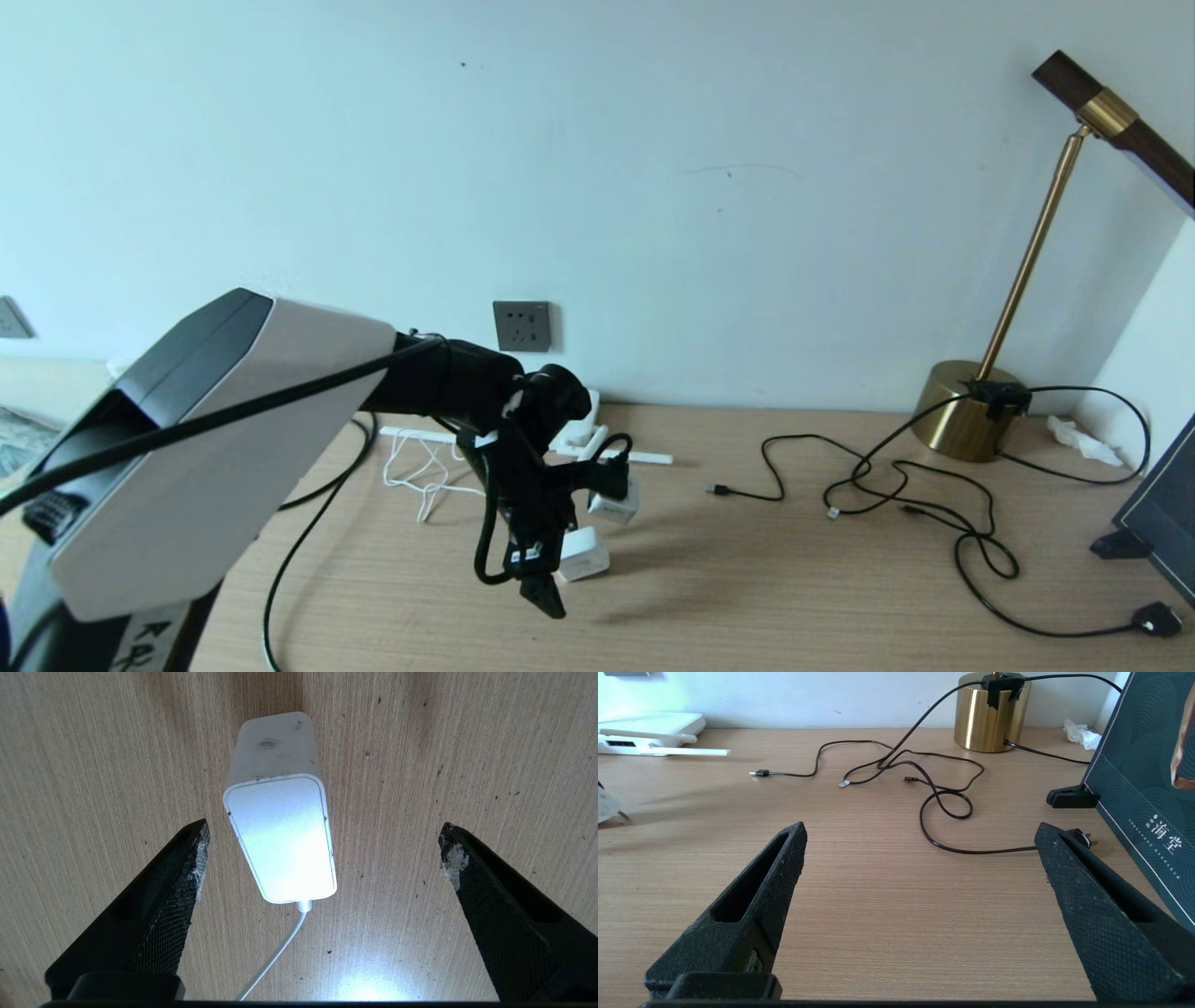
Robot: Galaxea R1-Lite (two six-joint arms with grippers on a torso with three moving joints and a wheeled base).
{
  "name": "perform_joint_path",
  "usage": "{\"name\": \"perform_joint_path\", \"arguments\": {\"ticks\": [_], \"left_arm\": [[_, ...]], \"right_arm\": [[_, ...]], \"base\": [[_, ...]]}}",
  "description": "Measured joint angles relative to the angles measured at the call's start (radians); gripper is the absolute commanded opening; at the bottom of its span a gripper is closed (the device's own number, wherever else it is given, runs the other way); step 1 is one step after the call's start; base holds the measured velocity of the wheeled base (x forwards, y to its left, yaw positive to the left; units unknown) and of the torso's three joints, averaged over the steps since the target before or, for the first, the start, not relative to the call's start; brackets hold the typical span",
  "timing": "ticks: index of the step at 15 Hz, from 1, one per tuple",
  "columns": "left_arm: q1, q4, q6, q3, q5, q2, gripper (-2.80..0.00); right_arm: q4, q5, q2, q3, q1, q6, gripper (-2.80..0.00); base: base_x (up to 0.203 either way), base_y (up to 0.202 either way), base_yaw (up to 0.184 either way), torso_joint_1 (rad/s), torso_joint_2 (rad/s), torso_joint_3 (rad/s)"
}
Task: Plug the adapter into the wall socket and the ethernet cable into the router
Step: Pick up plug
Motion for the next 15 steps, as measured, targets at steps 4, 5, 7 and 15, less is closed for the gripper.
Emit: {"name": "perform_joint_path", "arguments": {"ticks": [4,5,7,15], "left_arm": [[-0.003,0.0,0.0,-0.001,0.002,0.012,0.0],[-0.003,0.001,0.001,-0.001,0.002,0.013,0.0],[-0.003,0.003,0.001,0.001,0.002,0.011,0.0],[0.009,-0.006,0.001,0.063,-0.003,-0.031,0.0]], "right_arm": [[0.0,0.0,0.0,0.0,0.0,0.0,0.0],[0.0,0.0,0.0,0.0,0.0,0.0,0.0],[0.0,0.0,0.0,0.0,0.0,0.0,0.0],[0.0,0.0,0.0,0.0,0.0,0.0,0.0]], "base": [[0.0,0.0,0.0,0.0,0.0,0.0],[0.0,0.0,0.0,0.0,0.0,0.0],[0.0,0.0,0.0,0.0,0.0,0.0],[0.0,0.0,0.0,0.0,0.0,0.0]]}}
